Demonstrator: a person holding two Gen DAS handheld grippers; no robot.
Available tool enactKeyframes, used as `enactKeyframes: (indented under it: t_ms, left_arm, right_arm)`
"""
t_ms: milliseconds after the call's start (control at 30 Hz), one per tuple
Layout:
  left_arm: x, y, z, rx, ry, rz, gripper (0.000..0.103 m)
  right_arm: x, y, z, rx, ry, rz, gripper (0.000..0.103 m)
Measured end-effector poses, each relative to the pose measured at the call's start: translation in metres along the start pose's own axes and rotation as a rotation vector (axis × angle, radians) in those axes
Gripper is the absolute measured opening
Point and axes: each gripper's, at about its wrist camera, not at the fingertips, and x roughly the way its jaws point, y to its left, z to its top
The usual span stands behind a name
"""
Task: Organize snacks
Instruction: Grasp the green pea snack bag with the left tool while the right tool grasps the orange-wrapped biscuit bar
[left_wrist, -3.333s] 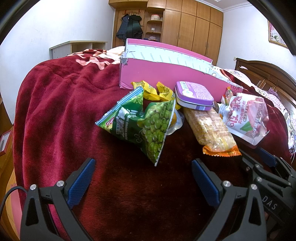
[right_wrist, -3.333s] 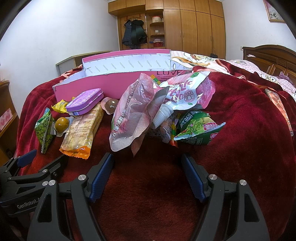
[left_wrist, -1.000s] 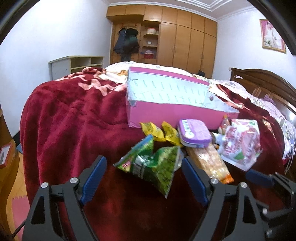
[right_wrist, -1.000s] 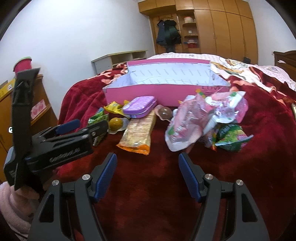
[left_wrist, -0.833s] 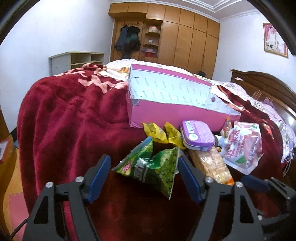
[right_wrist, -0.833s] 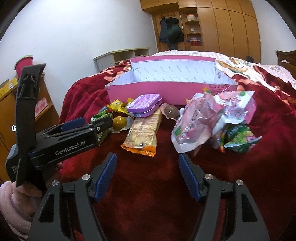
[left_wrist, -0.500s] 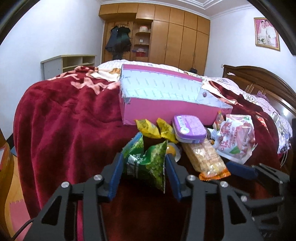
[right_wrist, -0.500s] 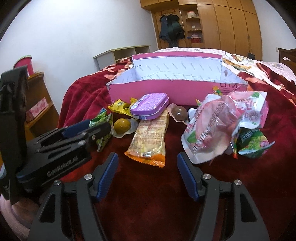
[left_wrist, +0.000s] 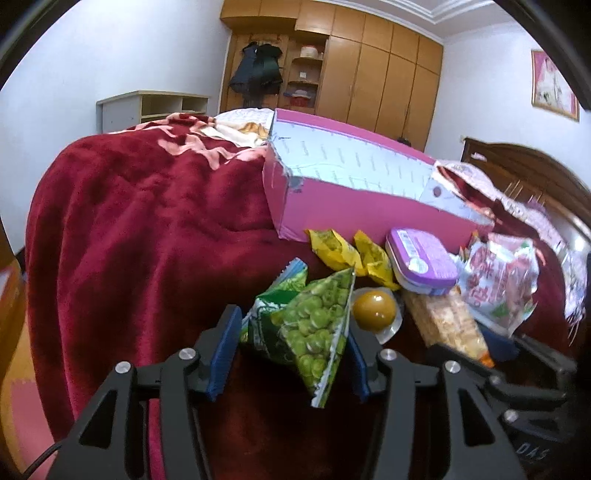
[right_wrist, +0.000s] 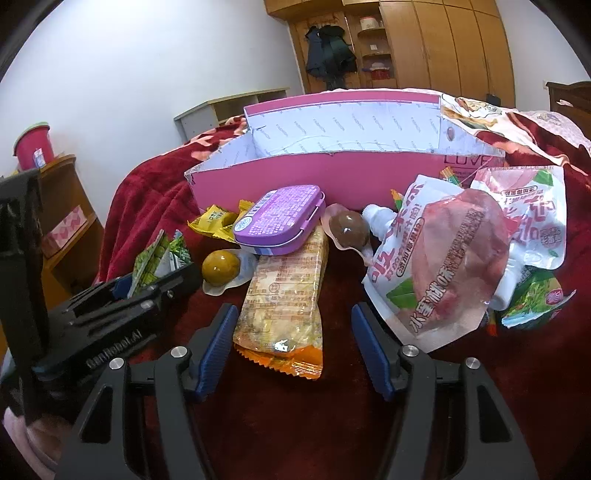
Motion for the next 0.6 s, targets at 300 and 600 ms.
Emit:
enactKeyframes:
  t_ms: [300,600]
  left_arm:
    - [-0.003,0.001,0.002,-0.010,-0.014,-0.021,0.055]
    - [-0.013,-0.003,-0.002,0.002,-0.003,-0.035,0.045]
  right_arm:
    - [0.002,0.003,0.000,-0.006,-0.007,-0.016,0.063]
    - [-0.008,-0.002,-0.001,0.018,-0.023,-0.025,0.042]
